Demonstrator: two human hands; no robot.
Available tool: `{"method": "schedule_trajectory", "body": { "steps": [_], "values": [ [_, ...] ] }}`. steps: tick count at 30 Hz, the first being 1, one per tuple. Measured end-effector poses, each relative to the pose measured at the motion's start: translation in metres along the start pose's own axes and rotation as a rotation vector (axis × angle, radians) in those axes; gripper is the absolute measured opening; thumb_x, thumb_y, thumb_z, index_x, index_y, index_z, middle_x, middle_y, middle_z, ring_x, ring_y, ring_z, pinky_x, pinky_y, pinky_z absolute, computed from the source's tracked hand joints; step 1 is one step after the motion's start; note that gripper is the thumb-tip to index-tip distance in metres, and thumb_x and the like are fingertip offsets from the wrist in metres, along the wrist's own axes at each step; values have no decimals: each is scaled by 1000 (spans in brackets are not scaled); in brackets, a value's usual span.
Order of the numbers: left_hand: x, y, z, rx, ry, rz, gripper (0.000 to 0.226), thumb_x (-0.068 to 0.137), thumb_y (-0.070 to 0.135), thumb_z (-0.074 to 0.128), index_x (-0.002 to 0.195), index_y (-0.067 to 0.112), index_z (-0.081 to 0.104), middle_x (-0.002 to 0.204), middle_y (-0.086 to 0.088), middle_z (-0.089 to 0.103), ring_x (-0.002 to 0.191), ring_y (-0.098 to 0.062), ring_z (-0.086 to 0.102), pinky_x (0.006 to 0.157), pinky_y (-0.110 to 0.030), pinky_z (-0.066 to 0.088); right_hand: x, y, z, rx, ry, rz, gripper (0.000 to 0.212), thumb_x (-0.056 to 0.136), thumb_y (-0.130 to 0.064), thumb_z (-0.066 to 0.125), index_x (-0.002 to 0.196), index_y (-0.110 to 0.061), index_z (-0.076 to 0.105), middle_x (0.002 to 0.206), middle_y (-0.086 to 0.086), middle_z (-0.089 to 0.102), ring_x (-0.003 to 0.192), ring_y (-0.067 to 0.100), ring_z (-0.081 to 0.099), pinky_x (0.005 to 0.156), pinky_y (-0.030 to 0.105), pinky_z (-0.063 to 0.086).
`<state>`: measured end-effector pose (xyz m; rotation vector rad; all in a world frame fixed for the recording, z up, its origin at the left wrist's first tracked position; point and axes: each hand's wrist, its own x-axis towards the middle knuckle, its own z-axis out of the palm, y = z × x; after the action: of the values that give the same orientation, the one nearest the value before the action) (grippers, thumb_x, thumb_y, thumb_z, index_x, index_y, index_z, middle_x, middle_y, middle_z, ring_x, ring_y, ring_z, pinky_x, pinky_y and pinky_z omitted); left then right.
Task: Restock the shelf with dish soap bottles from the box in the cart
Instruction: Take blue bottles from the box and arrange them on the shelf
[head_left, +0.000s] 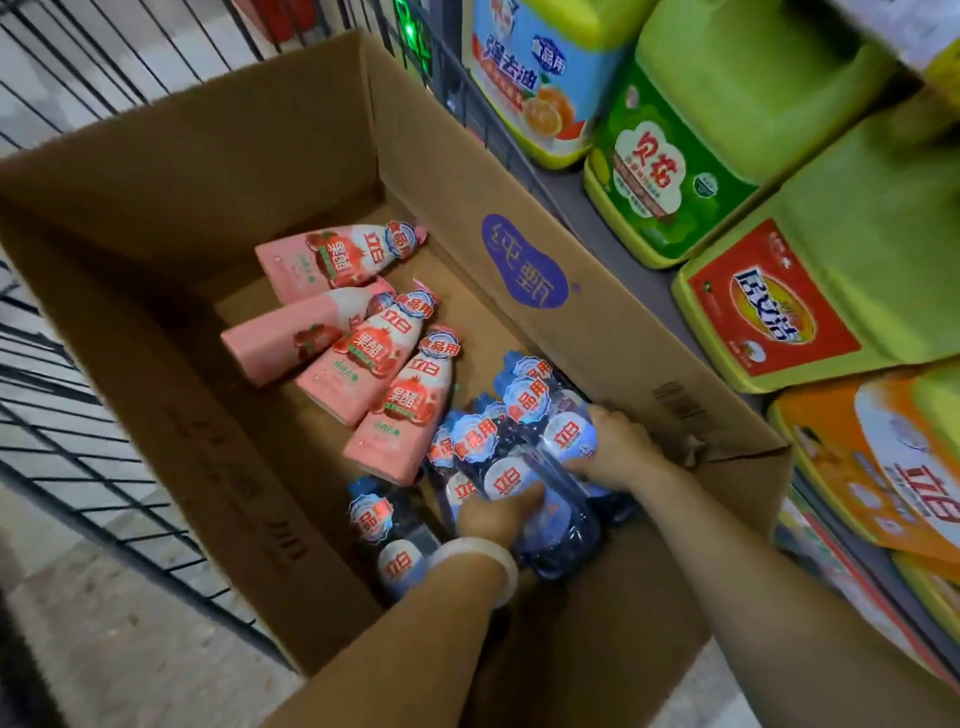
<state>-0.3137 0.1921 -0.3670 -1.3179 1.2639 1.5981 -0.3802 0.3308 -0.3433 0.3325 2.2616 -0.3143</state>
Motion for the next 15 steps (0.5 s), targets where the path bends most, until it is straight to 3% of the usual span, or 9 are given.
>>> {"method": "schedule_trajectory", "body": {
  "steps": [5, 10, 15],
  "values": [
    [5, -8, -3, -40, -75, 60, 75, 25, 26, 92, 91, -1, 70, 94, -19, 72, 87, -33, 70, 82, -52, 56, 4, -3, -8, -23, -28, 20, 92, 66, -45, 79, 138, -8, 36, 143, 15, 37, 132, 30, 38, 106, 36, 37],
    [13, -10, -8, -19, -122, 62, 98, 7, 31, 93, 97, 1, 68, 94, -18, 73, 85, -34, 71, 80, -52, 56, 1, -5, -10, 88, -39, 52, 88, 65, -39, 83, 134, -5, 39, 138, 12, 48, 124, 26, 49, 99, 29, 40],
    [14, -2, -9, 21, -64, 38, 91, 26, 24, 94, 108, 3, 59, 102, -16, 70, 91, -34, 68, 83, -50, 55, -5, -3, -4, 258, -57, 84, 92, 65, -35, 84, 137, -7, 34, 142, 11, 45, 127, 26, 47, 104, 36, 40]
  ]
}}
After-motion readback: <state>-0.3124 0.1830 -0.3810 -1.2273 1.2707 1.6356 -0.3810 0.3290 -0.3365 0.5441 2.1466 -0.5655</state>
